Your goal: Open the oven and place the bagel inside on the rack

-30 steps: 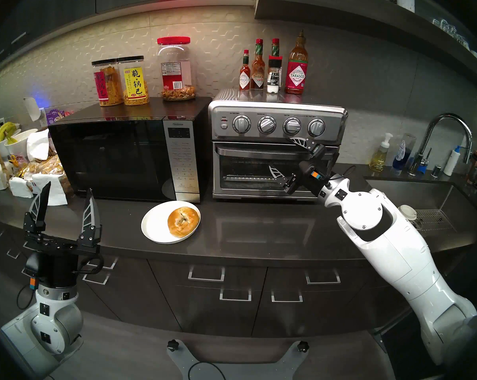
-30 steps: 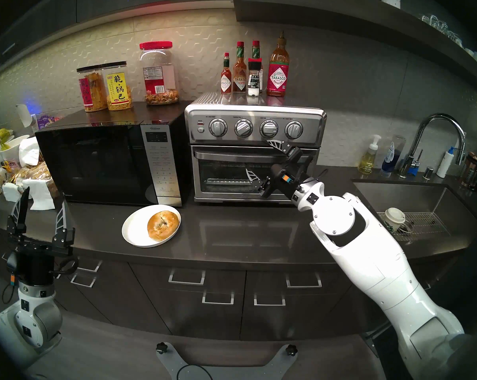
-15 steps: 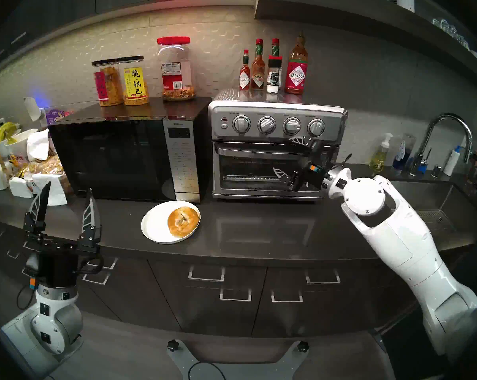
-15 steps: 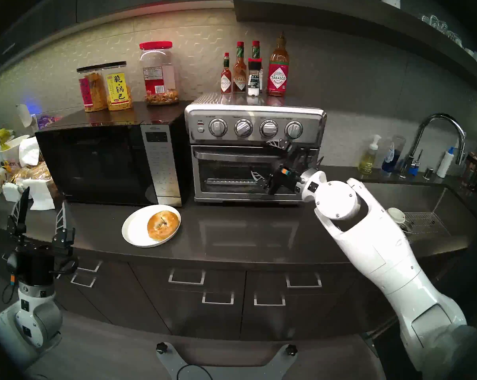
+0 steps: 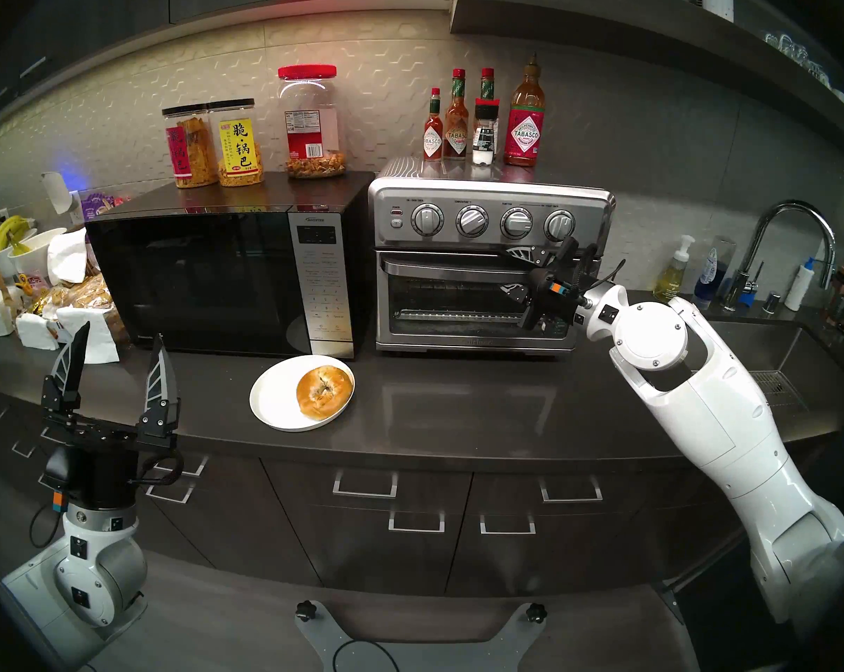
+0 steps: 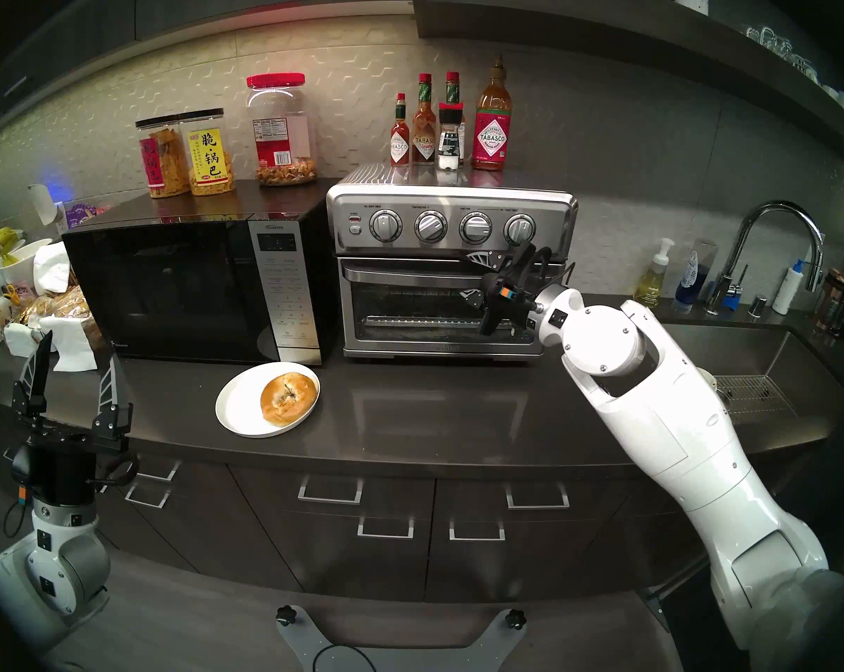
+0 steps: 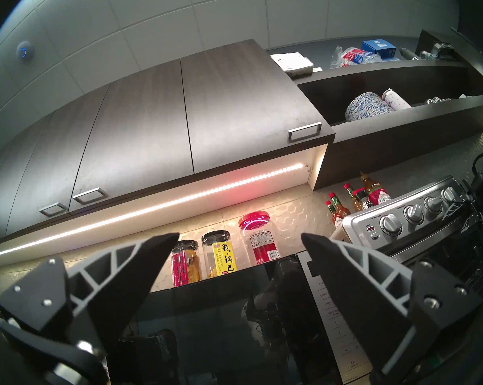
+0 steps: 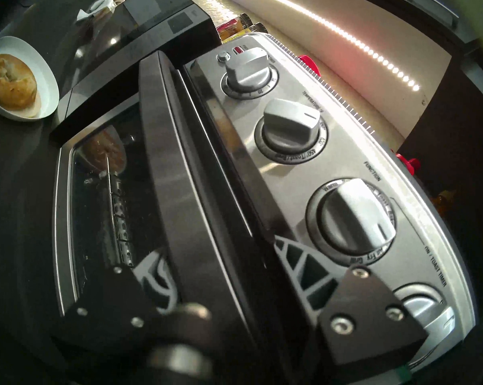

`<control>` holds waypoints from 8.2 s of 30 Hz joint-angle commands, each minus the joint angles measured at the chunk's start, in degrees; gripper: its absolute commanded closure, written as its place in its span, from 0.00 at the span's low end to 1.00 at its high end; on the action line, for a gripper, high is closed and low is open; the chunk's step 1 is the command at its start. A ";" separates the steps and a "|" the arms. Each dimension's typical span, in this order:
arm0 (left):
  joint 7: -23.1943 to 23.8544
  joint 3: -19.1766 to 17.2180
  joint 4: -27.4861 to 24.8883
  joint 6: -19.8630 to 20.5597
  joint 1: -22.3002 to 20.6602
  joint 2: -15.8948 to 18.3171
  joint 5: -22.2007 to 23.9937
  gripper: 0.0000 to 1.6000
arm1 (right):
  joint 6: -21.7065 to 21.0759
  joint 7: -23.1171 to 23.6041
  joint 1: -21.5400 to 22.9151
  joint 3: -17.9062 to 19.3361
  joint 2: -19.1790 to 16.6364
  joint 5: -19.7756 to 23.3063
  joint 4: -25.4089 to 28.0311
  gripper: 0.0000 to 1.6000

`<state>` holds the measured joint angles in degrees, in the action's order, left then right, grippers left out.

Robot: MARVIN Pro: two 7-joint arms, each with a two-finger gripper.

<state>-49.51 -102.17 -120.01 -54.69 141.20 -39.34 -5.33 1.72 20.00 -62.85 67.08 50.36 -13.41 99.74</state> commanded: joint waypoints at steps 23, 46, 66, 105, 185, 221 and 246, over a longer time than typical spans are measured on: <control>-0.06 -0.39 -0.52 -0.07 -0.03 0.00 -0.04 0.00 | 7.00 -8.94 -14.50 0.76 -0.57 -1.30 3.13 1.00; -0.05 -0.25 -0.40 -0.09 -0.15 0.03 -0.04 0.00 | 12.68 -16.24 -21.13 -2.36 -2.54 -3.61 0.07 1.00; -0.04 -0.15 -0.31 -0.09 -0.25 0.05 -0.04 0.00 | 16.24 -23.79 -24.16 -7.27 -6.97 -4.47 -2.01 1.00; -0.04 -0.04 -0.24 -0.12 -0.47 0.00 -0.06 0.00 | 17.98 -36.63 -32.51 -14.92 -12.08 -10.49 -6.65 1.00; -0.05 -0.21 -0.40 -0.12 -0.30 -0.06 -0.11 0.00 | 44.27 -67.09 -53.49 -10.01 -42.82 5.74 20.81 0.00; -0.05 -0.06 -0.26 -0.13 -0.44 -0.01 -0.11 0.00 | 2.14 -32.41 -36.86 -17.05 -23.41 19.44 39.46 0.00; -0.04 0.04 -0.16 -0.13 -0.51 0.02 -0.10 0.00 | -10.10 -27.41 -24.45 -31.18 -7.97 18.08 36.87 0.00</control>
<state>-49.50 -101.79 -119.70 -54.71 140.85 -39.34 -5.38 -7.73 -8.00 -92.31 37.97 36.60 4.48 137.68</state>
